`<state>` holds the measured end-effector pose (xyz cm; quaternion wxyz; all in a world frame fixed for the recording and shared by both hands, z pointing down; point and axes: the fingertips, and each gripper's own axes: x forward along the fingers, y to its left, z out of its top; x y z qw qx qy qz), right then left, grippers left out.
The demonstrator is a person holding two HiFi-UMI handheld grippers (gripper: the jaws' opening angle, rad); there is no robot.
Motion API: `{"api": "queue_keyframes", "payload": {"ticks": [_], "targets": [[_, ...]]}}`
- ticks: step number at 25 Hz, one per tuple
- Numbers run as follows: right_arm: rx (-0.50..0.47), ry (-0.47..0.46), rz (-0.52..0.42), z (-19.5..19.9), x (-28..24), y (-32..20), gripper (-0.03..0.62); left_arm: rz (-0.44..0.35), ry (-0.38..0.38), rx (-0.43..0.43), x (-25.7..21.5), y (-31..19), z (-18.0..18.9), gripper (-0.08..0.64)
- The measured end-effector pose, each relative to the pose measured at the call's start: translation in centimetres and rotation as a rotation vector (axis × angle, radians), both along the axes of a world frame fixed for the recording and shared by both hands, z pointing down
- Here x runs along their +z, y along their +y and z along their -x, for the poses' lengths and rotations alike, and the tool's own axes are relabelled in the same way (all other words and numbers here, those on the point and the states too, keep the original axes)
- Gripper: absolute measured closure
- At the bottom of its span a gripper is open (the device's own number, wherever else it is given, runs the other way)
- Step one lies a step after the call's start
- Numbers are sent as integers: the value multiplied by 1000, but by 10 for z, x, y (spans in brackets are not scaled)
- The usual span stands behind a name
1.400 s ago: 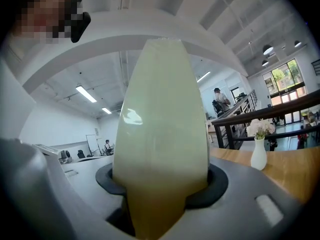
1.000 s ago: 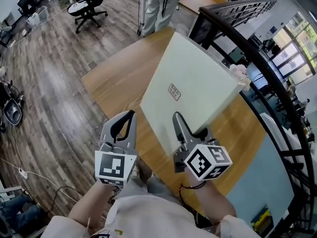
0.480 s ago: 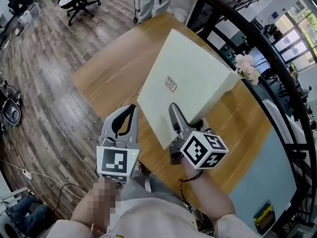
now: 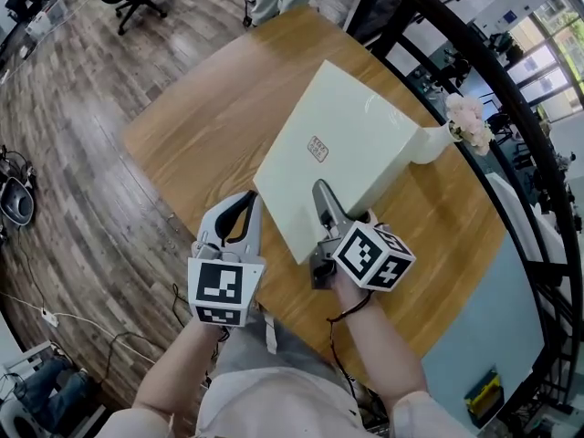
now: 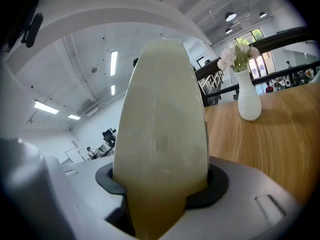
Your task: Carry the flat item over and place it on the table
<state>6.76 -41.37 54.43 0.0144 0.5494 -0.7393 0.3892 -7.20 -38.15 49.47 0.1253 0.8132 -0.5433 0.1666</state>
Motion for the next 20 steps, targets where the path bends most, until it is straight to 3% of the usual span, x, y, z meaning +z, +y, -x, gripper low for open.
{"api": "queue_keyframes", "payload": {"ticks": [3,12,17,20], "targets": [[23,-47,33,-2,16,-6,305,26,13,4,11,-4,-2,557],[137,-305,127,-8,57,-19,301,73,34,14,40,-17,-9,557],[170,-363,164,-12,77,-30,287,90,36,32,52,-19,-16,557],[183,-349,202,-18,93,-34,257,110,41,34,64,-17,-20,557]]}}
